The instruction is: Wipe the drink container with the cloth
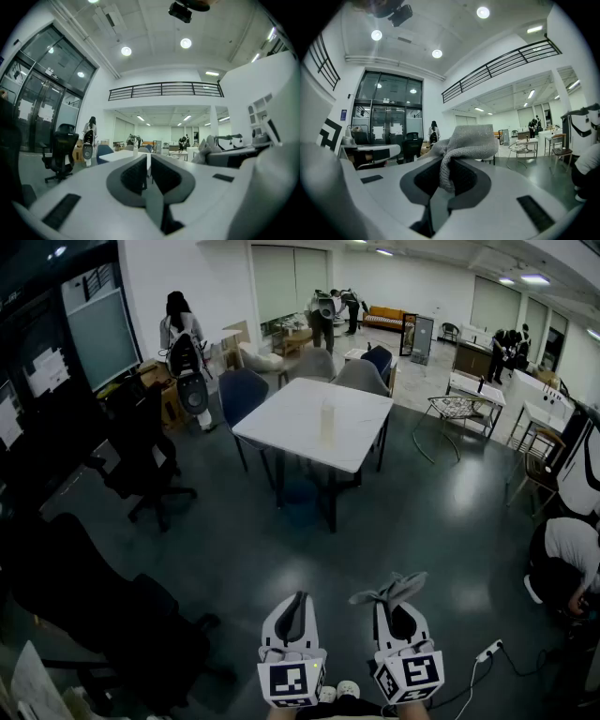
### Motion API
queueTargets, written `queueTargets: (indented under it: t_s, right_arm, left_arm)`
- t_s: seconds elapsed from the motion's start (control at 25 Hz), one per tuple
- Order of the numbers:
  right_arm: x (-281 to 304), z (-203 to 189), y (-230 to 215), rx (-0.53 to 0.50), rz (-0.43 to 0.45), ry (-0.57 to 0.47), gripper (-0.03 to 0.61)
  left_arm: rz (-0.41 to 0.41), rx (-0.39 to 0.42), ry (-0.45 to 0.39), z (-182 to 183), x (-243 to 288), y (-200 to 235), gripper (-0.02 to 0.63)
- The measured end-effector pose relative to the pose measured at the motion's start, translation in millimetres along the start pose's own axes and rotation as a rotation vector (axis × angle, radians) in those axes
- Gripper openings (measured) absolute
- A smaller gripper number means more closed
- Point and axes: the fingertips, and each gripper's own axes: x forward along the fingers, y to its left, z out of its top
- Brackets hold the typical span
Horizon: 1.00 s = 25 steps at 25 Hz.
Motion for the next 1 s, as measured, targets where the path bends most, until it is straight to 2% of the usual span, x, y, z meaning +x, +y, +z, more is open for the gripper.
queueTargets:
  t_s: [0.52, 1.0]
  right_arm:
    - [6.1, 0.3, -18.1, 0.011, 0.011, -0.005, 0.046]
    - [17.8, -3.4, -56.9, 0.022, 0.032, 0.013, 0.046]
  left_arm:
    - [-0.026, 0.004, -0.004, 2.7, 15.4, -19.7, 0.034]
    - [0.033, 0.003, -0.001, 2.9, 34.6, -37.1, 0.034]
